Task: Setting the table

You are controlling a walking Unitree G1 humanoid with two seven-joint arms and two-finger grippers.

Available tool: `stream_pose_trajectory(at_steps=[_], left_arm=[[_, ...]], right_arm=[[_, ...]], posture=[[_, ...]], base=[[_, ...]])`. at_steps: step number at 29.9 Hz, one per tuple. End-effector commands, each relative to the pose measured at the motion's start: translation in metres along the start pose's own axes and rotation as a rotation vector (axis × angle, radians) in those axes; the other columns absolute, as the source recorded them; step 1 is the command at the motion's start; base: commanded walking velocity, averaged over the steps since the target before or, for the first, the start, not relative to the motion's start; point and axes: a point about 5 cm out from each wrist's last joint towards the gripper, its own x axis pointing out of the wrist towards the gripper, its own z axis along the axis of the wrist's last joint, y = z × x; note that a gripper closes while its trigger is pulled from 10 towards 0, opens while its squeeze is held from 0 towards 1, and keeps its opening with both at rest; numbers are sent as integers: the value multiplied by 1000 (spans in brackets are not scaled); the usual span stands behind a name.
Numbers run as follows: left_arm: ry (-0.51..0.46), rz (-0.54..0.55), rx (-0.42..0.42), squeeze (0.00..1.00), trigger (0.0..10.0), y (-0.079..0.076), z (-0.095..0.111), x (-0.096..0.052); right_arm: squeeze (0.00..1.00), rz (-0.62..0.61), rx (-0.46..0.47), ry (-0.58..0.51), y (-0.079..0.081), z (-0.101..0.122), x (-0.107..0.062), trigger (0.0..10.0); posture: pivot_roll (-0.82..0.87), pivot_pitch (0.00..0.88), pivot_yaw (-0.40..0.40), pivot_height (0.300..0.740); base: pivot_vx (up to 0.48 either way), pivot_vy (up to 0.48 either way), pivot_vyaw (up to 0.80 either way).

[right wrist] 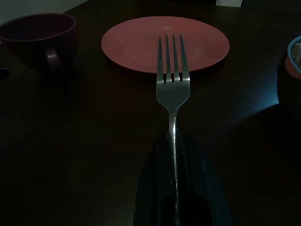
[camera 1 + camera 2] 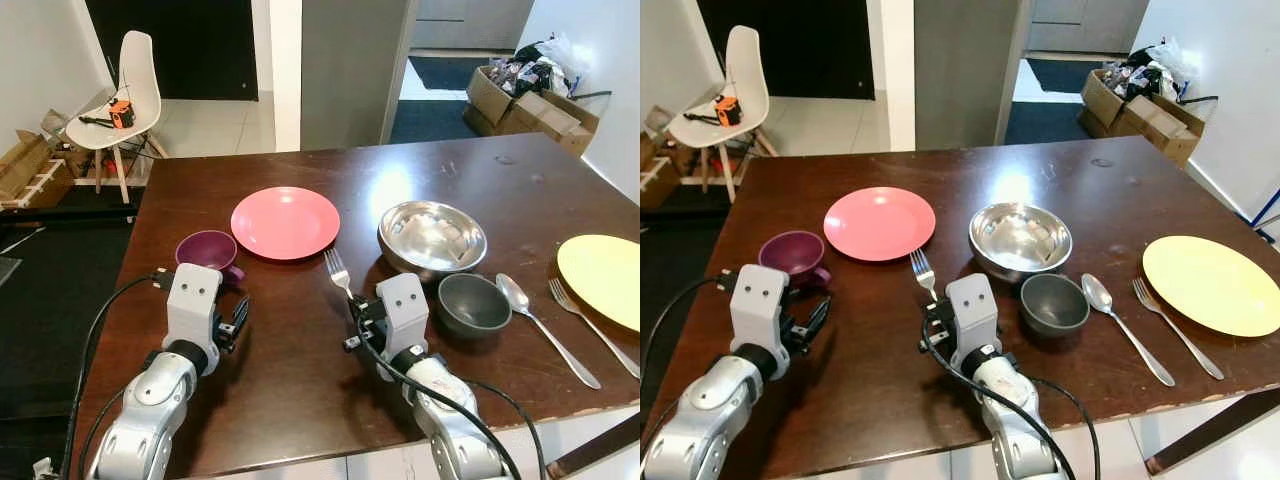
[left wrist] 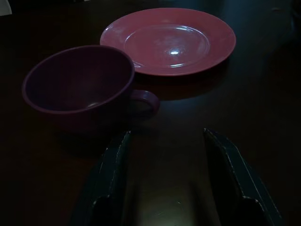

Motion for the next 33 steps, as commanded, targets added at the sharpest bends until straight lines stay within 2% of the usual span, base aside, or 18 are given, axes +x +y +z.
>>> stream_pose_trajectory(at_steps=[1, 11, 33], left_arm=[[25, 11, 3, 0, 10000, 1, -7, -1], [23, 14, 2, 0, 10000, 0, -8, -1], [21, -1, 3, 0, 10000, -5, -8, 2]], right_arm=[[0, 0, 17, 10, 2, -2, 0, 10000], [0, 9, 28, 14, 4, -3, 0, 10000], [0, 16, 29, 0, 3, 2, 2, 10000]], posture=[[-17, 0, 59, 740], [-4, 0, 57, 740], [-8, 0, 54, 740]], base=[[0, 0, 0], [0, 0, -86], [0, 0, -775]])
